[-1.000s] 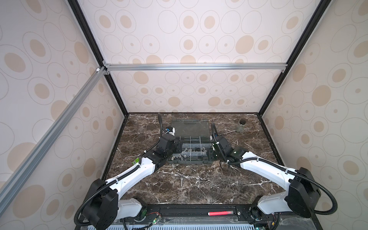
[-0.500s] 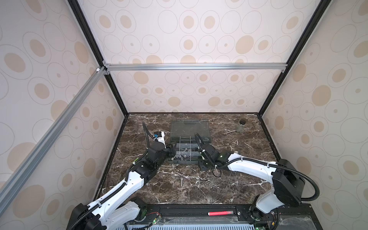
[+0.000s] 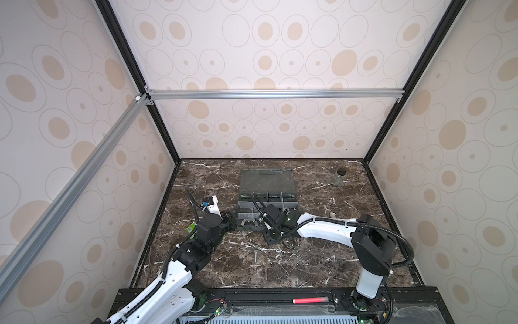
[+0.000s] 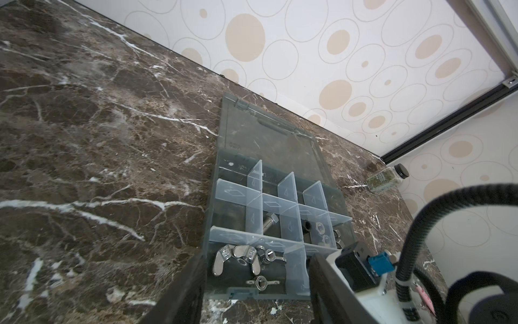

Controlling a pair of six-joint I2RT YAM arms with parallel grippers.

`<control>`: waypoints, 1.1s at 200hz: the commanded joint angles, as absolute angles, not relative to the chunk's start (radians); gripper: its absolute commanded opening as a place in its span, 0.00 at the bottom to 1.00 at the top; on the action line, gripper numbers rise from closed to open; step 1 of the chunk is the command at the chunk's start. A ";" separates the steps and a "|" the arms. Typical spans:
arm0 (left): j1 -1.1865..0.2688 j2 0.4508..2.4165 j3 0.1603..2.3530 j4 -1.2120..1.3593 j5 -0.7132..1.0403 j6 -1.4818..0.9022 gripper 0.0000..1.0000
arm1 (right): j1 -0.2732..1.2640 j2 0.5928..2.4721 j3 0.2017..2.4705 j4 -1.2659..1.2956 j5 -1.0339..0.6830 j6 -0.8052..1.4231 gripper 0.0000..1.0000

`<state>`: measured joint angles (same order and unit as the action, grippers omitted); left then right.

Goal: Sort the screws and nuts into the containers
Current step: 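Grasp a loose silver bolt with the right gripper while the left draws back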

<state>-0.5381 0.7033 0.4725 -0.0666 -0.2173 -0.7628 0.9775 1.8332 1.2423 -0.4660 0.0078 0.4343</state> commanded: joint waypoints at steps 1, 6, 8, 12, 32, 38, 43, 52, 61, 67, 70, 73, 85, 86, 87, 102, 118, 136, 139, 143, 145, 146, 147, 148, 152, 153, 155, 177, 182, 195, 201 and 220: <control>-0.527 0.641 0.467 -0.125 -0.285 -0.806 0.61 | 0.994 1.880 1.312 -0.511 -0.026 0.366 0.42; -0.526 0.630 0.466 -0.137 -0.293 -0.809 0.61 | 0.996 1.889 1.324 -0.510 -0.033 0.360 0.42; -0.526 0.625 0.466 -0.144 -0.298 -0.809 0.61 | 0.997 1.894 1.329 -0.509 -0.036 0.358 0.42; -0.526 0.618 0.466 -0.156 -0.303 -0.811 0.61 | 1.000 1.902 1.338 -0.511 -0.041 0.353 0.42; -0.525 0.580 0.466 -0.215 -0.340 -0.825 0.62 | 1.016 1.946 1.384 -0.525 -0.054 0.331 0.42; -0.525 0.569 0.466 -0.227 -0.349 -0.830 0.62 | 1.021 1.959 1.398 -0.534 -0.051 0.325 0.42; -0.525 0.559 0.466 -0.238 -0.354 -0.833 0.63 | 1.025 1.969 1.411 -0.542 -0.048 0.322 0.42; -0.523 0.542 0.463 -0.252 -0.360 -0.839 0.63 | 1.032 1.986 1.433 -0.558 -0.045 0.316 0.42; -0.525 0.522 0.458 -0.260 -0.363 -0.846 0.63 | 1.040 2.004 1.452 -0.568 -0.043 0.308 0.42; -0.525 0.509 0.455 -0.267 -0.364 -0.851 0.63 | 1.043 2.014 1.462 -0.575 -0.042 0.304 0.42; -0.524 0.503 0.453 -0.268 -0.366 -0.854 0.63 | 1.045 2.018 1.467 -0.578 -0.042 0.302 0.42; -0.525 0.498 0.450 -0.269 -0.366 -0.856 0.63 | 1.047 2.024 1.474 -0.582 -0.041 0.300 0.42; -0.525 0.473 0.442 -0.275 -0.367 -0.864 0.64 | 1.054 2.044 1.496 -0.598 -0.038 0.293 0.41; -0.525 0.472 0.442 -0.276 -0.367 -0.865 0.64 | 1.054 2.045 1.499 -0.600 -0.037 0.291 0.41; -0.525 0.470 0.441 -0.276 -0.368 -0.866 0.64 | 1.054 2.047 1.501 -0.601 -0.037 0.291 0.42; -0.524 0.445 0.430 -0.282 -0.368 -0.876 0.64 | 1.060 2.073 1.535 -0.629 -0.032 0.279 0.41; -0.525 0.426 0.422 -0.289 -0.367 -0.882 0.64 | 1.072 2.094 1.567 -0.653 -0.026 0.262 0.41; -0.525 0.413 0.417 -0.300 -0.368 -0.888 0.65 | 1.091 2.115 1.596 -0.680 -0.011 0.244 0.40; -0.525 0.412 0.417 -0.303 -0.368 -0.890 0.65 | 1.094 2.119 1.600 -0.686 -0.008 0.242 0.40; -0.525 0.410 0.416 -0.304 -0.369 -0.890 0.65 | 1.098 2.125 1.607 -0.693 -0.003 0.239 0.40; -0.525 0.409 0.416 -0.305 -0.368 -0.890 0.65 | 1.100 2.127 1.611 -0.697 0.000 0.237 0.40; -0.525 0.408 0.416 -0.305 -0.369 -0.891 0.65 | 1.101 2.129 1.613 -0.700 0.002 0.237 0.40; -0.525 0.408 0.415 -0.306 -0.369 -0.891 0.65 | 1.102 2.131 1.614 -0.702 0.003 0.236 0.39; -0.525 0.407 0.414 -0.306 -0.370 -0.891 0.65 | 1.103 2.132 1.615 -0.704 0.005 0.236 0.39; -0.525 0.405 0.414 -0.307 -0.368 -0.892 0.65 | 1.107 2.137 1.622 -0.713 0.012 0.235 0.39; -0.524 0.405 0.414 -0.307 -0.368 -0.892 0.65 | 1.107 2.139 1.624 -0.715 0.013 0.235 0.39; -0.524 0.404 0.414 -0.307 -0.369 -0.892 0.65 | 1.108 2.142 1.625 -0.719 0.017 0.235 0.38; -0.524 0.399 0.409 -0.305 -0.371 -0.889 0.65 | 1.115 2.162 1.641 -0.746 0.041 0.238 0.35; -0.524 0.399 0.408 -0.304 -0.372 -0.887 0.65 | 1.114 2.163 1.641 -0.748 0.045 0.237 0.34; -0.525 0.400 0.403 -0.303 -0.376 -0.886 0.66 | 1.118 2.168 1.641 -0.751 0.055 0.241 0.32; -0.525 0.400 0.399 -0.301 -0.377 -0.888 0.66 | 1.117 2.170 1.643 -0.753 0.059 0.241 0.31; -0.525 0.402 0.390 -0.291 -0.374 -0.888 0.67 | 1.121 2.180 1.650 -0.762 0.076 0.244 0.27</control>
